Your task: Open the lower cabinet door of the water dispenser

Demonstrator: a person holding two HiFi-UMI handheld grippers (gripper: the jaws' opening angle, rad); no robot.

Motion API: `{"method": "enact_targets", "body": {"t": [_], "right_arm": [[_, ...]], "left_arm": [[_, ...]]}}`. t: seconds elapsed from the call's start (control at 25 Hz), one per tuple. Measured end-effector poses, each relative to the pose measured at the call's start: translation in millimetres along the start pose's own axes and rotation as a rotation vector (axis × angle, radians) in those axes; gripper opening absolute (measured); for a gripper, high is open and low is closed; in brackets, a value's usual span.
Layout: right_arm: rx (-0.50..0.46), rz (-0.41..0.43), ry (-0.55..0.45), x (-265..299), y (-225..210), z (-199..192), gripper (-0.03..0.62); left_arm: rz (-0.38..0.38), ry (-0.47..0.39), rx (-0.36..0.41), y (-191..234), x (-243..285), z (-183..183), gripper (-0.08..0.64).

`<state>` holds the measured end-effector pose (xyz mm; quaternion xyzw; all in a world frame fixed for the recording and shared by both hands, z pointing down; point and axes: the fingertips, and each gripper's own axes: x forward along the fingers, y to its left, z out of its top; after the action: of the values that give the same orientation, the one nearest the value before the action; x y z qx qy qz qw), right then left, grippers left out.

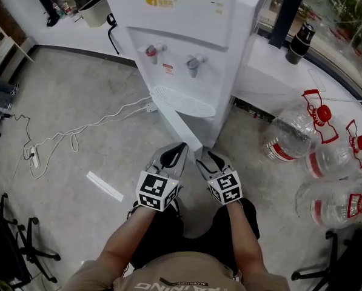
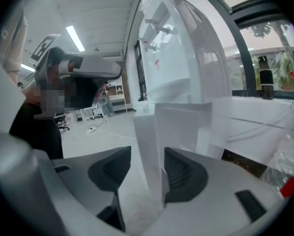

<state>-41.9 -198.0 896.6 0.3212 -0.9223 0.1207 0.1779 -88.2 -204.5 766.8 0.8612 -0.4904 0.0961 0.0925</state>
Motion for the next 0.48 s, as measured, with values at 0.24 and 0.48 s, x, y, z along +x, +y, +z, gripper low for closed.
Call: {"method": "enact_targets", "body": {"t": [0.24,0.48], "right_arm": [[-0.089,0.078,0.010,15.2,0.8,19.0,0.195],[-0.096,0.104,0.000,17.0,23.4,26.4,0.195]], "left_arm": [[0.011,-0.003,0.003,-0.7,-5.3,0.8,0.008],[0.045,-0.008,-0.021,12.8,-19.1,2.6,0.008]]}}
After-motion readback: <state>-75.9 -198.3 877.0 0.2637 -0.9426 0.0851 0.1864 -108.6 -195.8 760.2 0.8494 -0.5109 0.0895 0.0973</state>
